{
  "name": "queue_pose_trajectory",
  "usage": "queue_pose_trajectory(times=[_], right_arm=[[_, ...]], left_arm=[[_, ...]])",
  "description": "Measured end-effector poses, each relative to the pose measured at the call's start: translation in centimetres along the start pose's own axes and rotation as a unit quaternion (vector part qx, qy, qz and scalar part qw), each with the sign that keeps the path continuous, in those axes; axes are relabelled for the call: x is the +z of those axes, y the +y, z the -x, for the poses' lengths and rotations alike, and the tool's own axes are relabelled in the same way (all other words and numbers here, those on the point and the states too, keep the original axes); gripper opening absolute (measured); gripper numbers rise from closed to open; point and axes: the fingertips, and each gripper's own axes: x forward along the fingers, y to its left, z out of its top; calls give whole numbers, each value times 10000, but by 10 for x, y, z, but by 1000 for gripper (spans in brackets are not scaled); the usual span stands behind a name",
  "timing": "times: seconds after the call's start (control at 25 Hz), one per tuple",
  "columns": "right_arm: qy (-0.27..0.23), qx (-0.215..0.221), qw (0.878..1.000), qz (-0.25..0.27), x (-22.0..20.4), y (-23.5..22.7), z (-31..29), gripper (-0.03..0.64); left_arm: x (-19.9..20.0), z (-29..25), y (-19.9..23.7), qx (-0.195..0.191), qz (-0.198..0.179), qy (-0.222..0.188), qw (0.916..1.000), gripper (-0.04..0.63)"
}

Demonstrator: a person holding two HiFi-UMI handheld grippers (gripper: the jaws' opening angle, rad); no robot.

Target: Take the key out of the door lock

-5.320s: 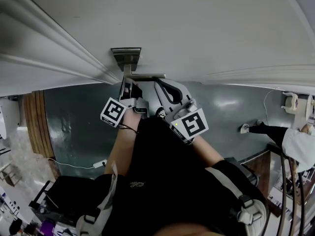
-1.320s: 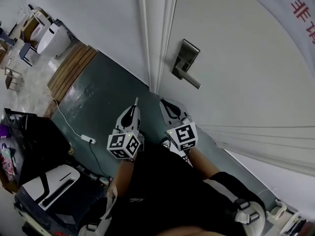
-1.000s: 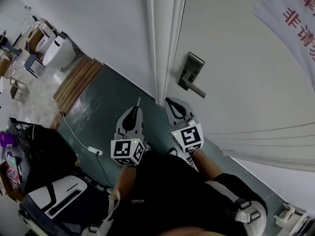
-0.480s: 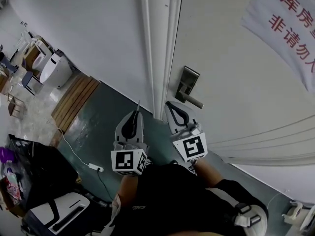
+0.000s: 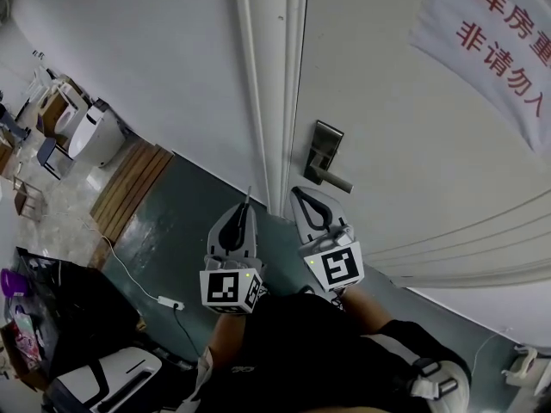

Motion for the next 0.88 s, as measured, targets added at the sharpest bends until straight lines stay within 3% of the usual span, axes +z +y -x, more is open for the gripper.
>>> queue_pose_trajectory(times=[0.88], right_arm=[[51,-211,9998,-38,-1,-20,34,8]], left_arm=[[-2,-2,-45,-472,57,-1,9989,37]])
